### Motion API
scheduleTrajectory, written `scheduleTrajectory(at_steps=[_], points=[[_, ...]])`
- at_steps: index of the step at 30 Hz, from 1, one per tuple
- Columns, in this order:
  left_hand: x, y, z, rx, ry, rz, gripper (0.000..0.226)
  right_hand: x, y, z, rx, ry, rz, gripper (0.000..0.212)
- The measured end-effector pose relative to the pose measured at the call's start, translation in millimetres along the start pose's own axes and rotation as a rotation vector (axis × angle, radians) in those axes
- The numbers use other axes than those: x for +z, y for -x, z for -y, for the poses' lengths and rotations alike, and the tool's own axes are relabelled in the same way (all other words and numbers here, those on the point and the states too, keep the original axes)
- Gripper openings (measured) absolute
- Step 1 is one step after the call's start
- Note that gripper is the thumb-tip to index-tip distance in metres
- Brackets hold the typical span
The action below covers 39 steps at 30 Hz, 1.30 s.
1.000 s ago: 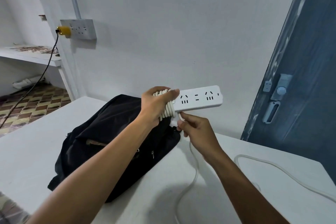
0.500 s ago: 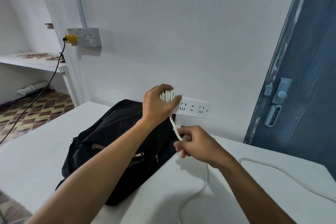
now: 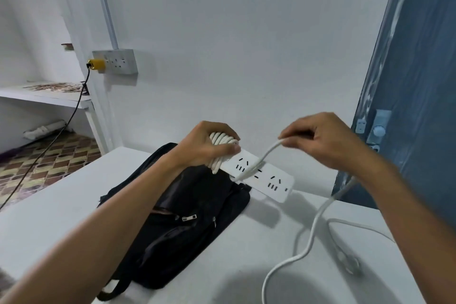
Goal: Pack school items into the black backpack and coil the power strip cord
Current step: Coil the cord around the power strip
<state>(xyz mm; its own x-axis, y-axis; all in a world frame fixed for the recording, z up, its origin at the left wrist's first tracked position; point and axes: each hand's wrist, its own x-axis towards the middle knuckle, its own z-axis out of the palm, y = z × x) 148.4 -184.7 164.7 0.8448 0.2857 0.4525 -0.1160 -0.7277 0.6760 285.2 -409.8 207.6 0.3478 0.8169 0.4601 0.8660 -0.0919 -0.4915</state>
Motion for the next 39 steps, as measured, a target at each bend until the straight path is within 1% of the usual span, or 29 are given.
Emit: scheduleTrajectory(at_steps=[2, 4, 5, 6, 7, 8, 9, 10, 11, 12, 14, 16, 18, 19, 21, 23, 25, 27, 28, 29, 30, 31, 32, 33, 35, 36, 37, 38, 39], points=[[6, 7, -12, -0.007, 0.176, 0.027, 0.023, 5, -12, -5, -0.018, -0.158, -0.104, 0.006], [16, 12, -20, -0.003, 0.377, 0.031, 0.023, 20, -22, -9, -0.003, -0.305, -0.106, 0.003], [23, 13, -21, -0.025, 0.506, -0.007, 0.026, 29, -26, -14, 0.027, -0.387, -0.086, 0.003], [30, 13, -22, -0.075, 0.656, -0.064, 0.035, 39, -28, -18, 0.063, -0.458, -0.060, 0.003], [36, 13, -23, -0.137, 0.802, -0.126, 0.052, 51, -29, -22, 0.128, -0.496, -0.059, 0.014], [41, 12, -25, -0.196, 0.929, -0.172, 0.075, 63, -29, -23, 0.198, -0.530, -0.087, 0.026], [45, 12, -24, -0.239, 1.010, -0.203, 0.092, 75, -29, -23, 0.223, -0.586, -0.151, 0.031], [47, 12, -24, -0.269, 1.052, -0.221, 0.103, 85, -30, -20, 0.199, -0.640, -0.218, 0.030], [48, 13, -23, -0.290, 1.058, -0.232, 0.106, 94, -29, -17, 0.171, -0.641, -0.262, 0.028], [48, 14, -24, -0.312, 1.042, -0.239, 0.101, 102, -29, -13, 0.148, -0.632, -0.289, 0.027], [48, 16, -25, -0.365, 0.955, -0.248, 0.082, 113, -26, -12, 0.148, -0.600, -0.287, 0.023], [48, 18, -24, -0.404, 0.929, -0.265, 0.064, 120, -23, -17, 0.176, -0.522, -0.263, 0.014], [48, 18, -23, -0.430, 0.965, -0.310, 0.049, 121, -22, -15, 0.230, -0.429, -0.218, 0.025], [49, 18, -22, -0.435, 0.985, -0.336, 0.045, 120, -23, -13, 0.251, -0.419, -0.207, 0.025], [48, 17, -20, -0.424, 0.989, -0.387, 0.042, 117, -24, -8, 0.265, -0.465, -0.188, 0.027], [45, 15, -19, -0.399, 0.917, -0.450, 0.038, 113, -18, -3, 0.292, -0.498, -0.144, 0.028], [38, 10, -20, -0.363, 0.809, -0.528, 0.031, 113, -6, -1, 0.316, -0.454, -0.085, 0.024], [27, 3, -16, -0.356, 0.720, -0.626, 0.028, 118, 9, 1, 0.315, -0.358, -0.001, 0.028], [21, -2, -13, -0.343, 0.659, -0.671, 0.028, 121, 17, 4, 0.307, -0.352, 0.048, 0.029], [16, -6, -8, -0.315, 0.539, -0.705, 0.029, 124, 24, 7, 0.309, -0.415, 0.095, 0.029], [13, -9, -3, -0.289, 0.362, -0.716, 0.029, 127, 30, 12, 0.333, -0.562, 0.136, 0.027], [11, -11, 1, -0.275, 0.196, -0.705, 0.029, 129, 34, 19, 0.373, -0.743, 0.147, 0.024], [10, -13, 4, -0.280, 0.099, -0.701, 0.029, 131, 36, 24, 0.424, -0.882, 0.109, 0.023], [11, -13, 5, -0.305, 0.110, -0.692, 0.029, 132, 35, 25, 0.461, -0.935, 0.015, 0.024], [12, -13, 5, -0.373, 0.287, -0.688, 0.029, 131, 27, 19, 0.466, -0.860, -0.216, 0.023], [13, -13, 2, -0.391, 0.379, -0.685, 0.029, 129, 22, 15, 0.465, -0.805, -0.276, 0.020], [13, -13, 0, -0.398, 0.456, -0.667, 0.029, 126, 17, 12, 0.469, -0.731, -0.280, 0.020], [13, -13, -2, -0.393, 0.514, -0.645, 0.028, 127, 12, 7, 0.473, -0.634, -0.246, 0.028], [11, -13, -5, -0.379, 0.554, -0.628, 0.028, 129, 7, -1, 0.470, -0.529, -0.206, 0.042]])
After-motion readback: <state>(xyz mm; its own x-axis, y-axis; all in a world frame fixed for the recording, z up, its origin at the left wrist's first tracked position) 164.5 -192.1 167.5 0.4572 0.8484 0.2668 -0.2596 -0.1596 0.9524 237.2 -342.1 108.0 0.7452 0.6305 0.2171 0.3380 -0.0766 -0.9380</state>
